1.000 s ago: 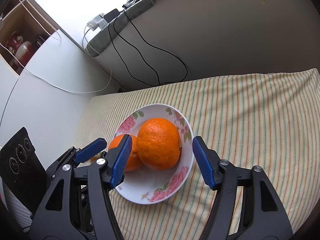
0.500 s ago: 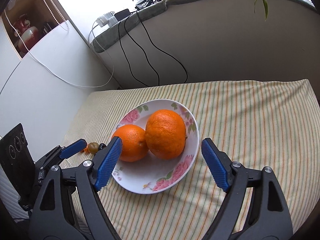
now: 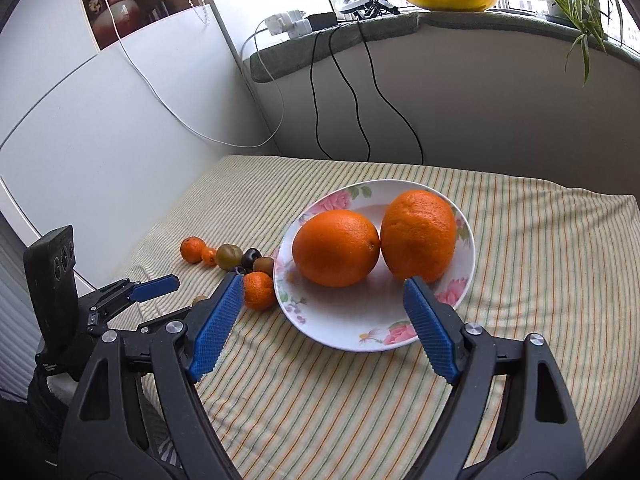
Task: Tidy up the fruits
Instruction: 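Move the right gripper to the tangerine beside the plums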
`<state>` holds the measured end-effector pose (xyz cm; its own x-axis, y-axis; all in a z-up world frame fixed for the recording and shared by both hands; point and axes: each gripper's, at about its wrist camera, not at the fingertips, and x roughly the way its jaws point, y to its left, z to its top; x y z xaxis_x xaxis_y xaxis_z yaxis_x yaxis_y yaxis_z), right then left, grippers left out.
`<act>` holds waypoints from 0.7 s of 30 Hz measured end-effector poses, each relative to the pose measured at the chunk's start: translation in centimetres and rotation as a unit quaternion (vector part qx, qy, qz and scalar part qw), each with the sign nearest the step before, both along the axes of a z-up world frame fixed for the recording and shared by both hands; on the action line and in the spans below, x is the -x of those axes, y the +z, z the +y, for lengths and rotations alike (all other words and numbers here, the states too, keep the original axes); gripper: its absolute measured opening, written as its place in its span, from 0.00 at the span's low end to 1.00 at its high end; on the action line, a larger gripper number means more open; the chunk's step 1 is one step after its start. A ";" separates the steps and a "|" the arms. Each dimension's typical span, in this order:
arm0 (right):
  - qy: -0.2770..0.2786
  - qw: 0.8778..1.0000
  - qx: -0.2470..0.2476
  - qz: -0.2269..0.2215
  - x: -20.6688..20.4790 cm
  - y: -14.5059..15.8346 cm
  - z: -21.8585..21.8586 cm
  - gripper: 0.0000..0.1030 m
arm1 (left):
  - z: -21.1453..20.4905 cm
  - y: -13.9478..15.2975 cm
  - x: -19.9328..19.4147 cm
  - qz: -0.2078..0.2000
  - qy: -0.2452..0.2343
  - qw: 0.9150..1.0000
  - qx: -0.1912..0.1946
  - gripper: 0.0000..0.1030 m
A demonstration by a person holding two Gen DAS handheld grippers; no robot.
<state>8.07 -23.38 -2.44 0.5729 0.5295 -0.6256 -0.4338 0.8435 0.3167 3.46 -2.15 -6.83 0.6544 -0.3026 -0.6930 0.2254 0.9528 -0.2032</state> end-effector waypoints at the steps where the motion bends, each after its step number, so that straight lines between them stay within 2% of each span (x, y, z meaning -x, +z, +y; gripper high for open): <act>1: 0.006 1.000 0.001 0.001 0.3 -0.1 0.5 0.82 | 0.3 -0.2 0.2 0.003 0.001 1.000 0.002 0.66; 4: 0.028 1.000 0.004 0.008 1.0 -0.5 2.2 0.76 | 0.8 -0.8 0.6 0.009 0.003 1.000 0.005 0.59; 6: 0.045 0.999 0.007 0.019 1.3 -1.0 3.6 0.65 | 1.3 -1.2 0.8 0.015 0.004 1.000 0.012 0.55; 8: 0.057 0.998 0.010 0.031 1.4 -1.5 4.8 0.59 | 1.6 -1.6 0.8 0.019 0.005 1.000 0.016 0.52; 12: 0.067 0.996 0.020 0.056 1.2 -3.1 6.9 0.51 | 2.1 -2.1 0.8 0.023 0.005 0.999 0.023 0.46; 21: 0.044 0.993 0.010 0.111 -1.2 -5.8 8.6 0.45 | 2.9 -2.8 0.3 0.031 0.001 0.999 0.035 0.40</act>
<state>9.23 -14.75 -8.20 0.3725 0.5574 -0.7420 -0.4276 0.8127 0.3959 3.12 0.80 -9.64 0.6122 -0.3502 -0.7090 0.2084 0.9364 -0.2825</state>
